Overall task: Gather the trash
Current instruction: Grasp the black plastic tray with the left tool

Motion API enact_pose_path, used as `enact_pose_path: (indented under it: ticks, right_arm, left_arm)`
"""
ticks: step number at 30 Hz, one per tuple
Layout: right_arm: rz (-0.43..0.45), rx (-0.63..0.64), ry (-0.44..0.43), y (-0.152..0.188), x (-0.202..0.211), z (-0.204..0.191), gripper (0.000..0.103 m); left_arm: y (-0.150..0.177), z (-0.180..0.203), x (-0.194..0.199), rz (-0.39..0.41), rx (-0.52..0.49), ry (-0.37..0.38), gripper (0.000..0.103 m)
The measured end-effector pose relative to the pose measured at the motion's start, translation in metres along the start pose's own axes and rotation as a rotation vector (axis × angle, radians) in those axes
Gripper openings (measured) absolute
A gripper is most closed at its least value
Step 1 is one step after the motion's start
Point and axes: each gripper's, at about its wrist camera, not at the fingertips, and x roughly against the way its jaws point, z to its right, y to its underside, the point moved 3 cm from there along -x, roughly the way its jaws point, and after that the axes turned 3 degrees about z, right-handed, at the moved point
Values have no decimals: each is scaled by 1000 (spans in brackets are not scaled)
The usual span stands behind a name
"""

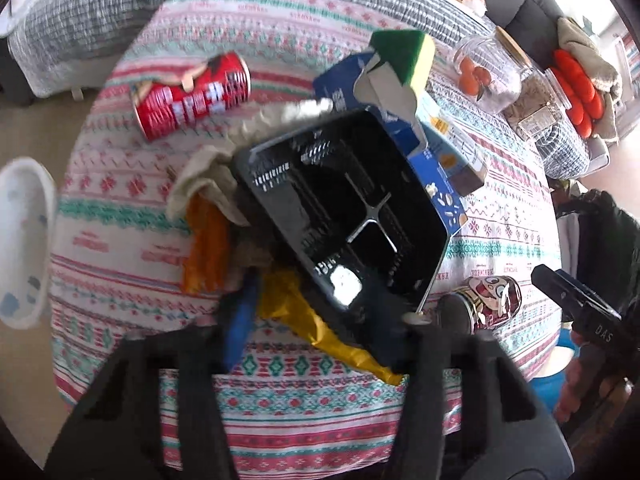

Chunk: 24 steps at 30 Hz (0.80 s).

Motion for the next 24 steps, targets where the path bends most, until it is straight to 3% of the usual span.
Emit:
enact_pose_path:
  ticks: [1,3,14,24]
  right_arm:
    - [-1,-2,0,-1,0,0,103]
    - [3,4,-4,-5,-3,-4,103]
    - [91,76,-17,-44,-37,-33,101]
    - [101,199,-77,-80,-90,-59,100]
  left_arm:
    - [0,-1,0,-5,7,5,23]
    - [1,-4,3,3,18,15,6]
    - [6,-33,65,132,11,59,5]
    - [-1,-86,84,200,64,-38,5]
